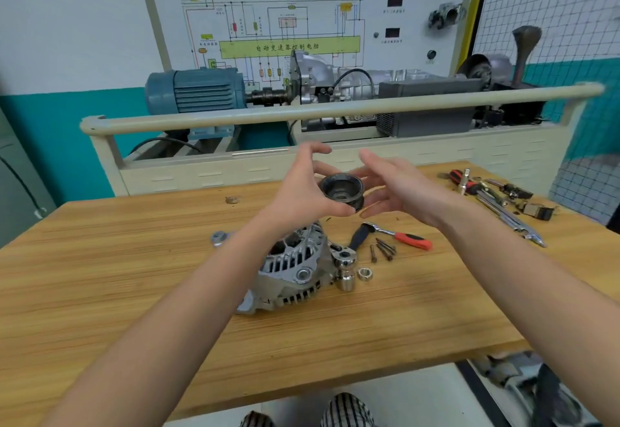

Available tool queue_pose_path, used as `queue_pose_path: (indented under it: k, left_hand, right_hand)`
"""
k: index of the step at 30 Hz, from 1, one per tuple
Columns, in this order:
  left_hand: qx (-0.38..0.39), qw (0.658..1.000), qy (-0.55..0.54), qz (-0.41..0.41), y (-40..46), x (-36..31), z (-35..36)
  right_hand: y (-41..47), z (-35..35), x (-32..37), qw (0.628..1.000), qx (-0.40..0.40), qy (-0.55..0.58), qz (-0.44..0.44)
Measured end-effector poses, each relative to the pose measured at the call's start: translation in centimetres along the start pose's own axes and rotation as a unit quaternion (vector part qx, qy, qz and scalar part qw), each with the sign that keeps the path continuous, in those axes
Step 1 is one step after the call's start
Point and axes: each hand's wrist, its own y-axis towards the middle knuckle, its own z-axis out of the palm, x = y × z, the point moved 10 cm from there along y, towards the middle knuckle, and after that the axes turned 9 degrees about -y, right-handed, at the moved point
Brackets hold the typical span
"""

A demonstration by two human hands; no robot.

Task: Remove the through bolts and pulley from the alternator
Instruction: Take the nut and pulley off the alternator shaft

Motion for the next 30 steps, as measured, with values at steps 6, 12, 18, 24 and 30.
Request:
queue_pose_path:
  k: [6, 12, 18, 24, 30]
  left_hand:
    - [0.111, 0.992, 0.049, -0.022, 1.7, 1.8, 6.4]
    - [0.063, 0.99, 0.123, -0.02, 2.0, 2.4, 2.4]
    - [0.038, 0.961, 0.244, -0.122, 0.2, 5.2, -3.2]
    - [0.15, 0.889, 0.39, -0.188, -3.3, 6.4, -1.9]
    - [0.14, 0.853, 0.447, -0.231, -4.7, 7.3, -0.2]
  right_hand:
    - [-0.5, -2.8, -6.2, 0.989, -0.098, -0.022, 0.11]
    - [-1.1, -4.0, -13.7, 0.961, -0.119, -0.105, 0.226]
    - [-0.9, -3.0, -16.8, 0.94, -0.086, -0.193, 0.268]
    - [0.1, -2.5, -16.7, 0.925, -0.088, -0.26, 0.263]
    - [0.7, -2.2, -13.5, 0.897, -0.098, -0.359, 0.237]
